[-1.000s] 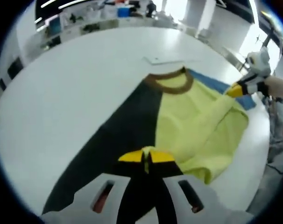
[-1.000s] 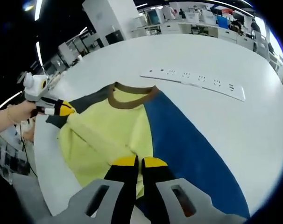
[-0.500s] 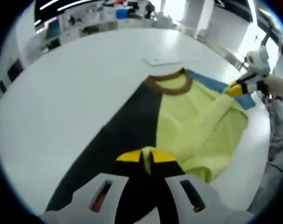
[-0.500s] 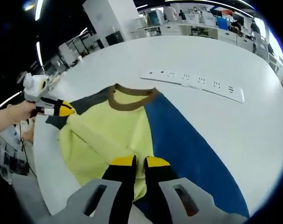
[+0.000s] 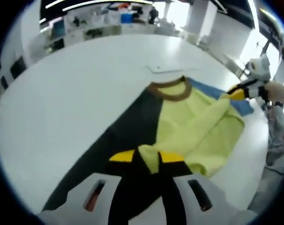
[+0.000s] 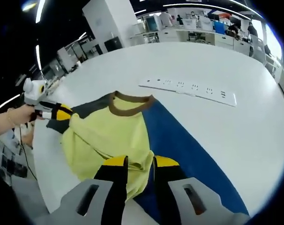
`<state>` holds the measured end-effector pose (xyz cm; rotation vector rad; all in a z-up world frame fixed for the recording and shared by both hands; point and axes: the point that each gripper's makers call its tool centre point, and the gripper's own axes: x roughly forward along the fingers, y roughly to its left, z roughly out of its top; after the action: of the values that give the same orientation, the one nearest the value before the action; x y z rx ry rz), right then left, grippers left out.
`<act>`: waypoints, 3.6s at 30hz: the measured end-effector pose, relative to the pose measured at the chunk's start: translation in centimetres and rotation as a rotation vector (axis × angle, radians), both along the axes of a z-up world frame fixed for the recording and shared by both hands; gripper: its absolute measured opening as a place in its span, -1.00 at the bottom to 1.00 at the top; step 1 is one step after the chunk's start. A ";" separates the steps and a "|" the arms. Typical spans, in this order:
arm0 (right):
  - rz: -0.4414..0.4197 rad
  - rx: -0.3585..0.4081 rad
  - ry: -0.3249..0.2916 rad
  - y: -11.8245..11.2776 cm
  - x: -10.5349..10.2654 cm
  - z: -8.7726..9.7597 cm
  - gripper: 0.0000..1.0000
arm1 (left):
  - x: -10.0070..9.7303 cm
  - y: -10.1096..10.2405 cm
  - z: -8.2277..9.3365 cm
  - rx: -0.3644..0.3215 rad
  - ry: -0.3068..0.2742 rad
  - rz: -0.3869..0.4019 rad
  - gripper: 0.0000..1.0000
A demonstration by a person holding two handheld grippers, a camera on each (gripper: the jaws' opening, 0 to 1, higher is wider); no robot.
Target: Fold the garment on the visible template until the final outline fits inside the template.
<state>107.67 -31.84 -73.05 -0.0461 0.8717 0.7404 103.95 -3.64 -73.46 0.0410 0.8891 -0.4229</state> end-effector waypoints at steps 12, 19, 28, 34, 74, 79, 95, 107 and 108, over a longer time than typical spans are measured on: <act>-0.006 0.041 -0.050 -0.3 -1.9 2.4 -0.29 | -2.1 0.7 2.1 -0.030 -0.049 0.020 -0.36; -0.017 0.086 -0.081 -0.4 -3.8 4.3 -0.10 | -4.1 0.6 3.7 -0.041 -0.087 0.018 -0.09; -0.062 0.130 -0.095 -2.0 -7.7 6.0 0.11 | -7.2 0.8 5.8 -0.043 -0.130 0.006 0.20; -0.144 0.158 -0.116 -3.8 -10.7 6.9 0.19 | -9.3 0.8 7.7 -0.063 -0.165 0.010 0.35; -0.246 0.185 -0.167 -7.8 -22.4 12.7 0.78 | -21.3 1.6 13.0 -0.055 -0.190 0.020 0.97; -0.249 0.188 -0.174 -8.2 -22.9 12.8 0.84 | -21.9 1.7 13.3 -0.057 -0.191 0.023 0.99; -0.258 0.230 -0.165 -7.7 -23.6 12.6 0.99 | -22.0 1.8 12.9 -0.051 -0.179 0.038 0.99; -0.250 0.220 -0.141 -7.3 -23.1 11.9 0.84 | -21.6 1.7 12.4 -0.059 -0.163 0.034 0.99; -0.250 0.219 -0.139 -7.3 -23.1 11.8 0.81 | -21.6 1.7 12.4 -0.060 -0.164 0.035 0.99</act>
<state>84.57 -39.10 -61.20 0.2002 0.6456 0.5866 82.39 -1.93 -61.04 0.0047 0.7145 -0.4080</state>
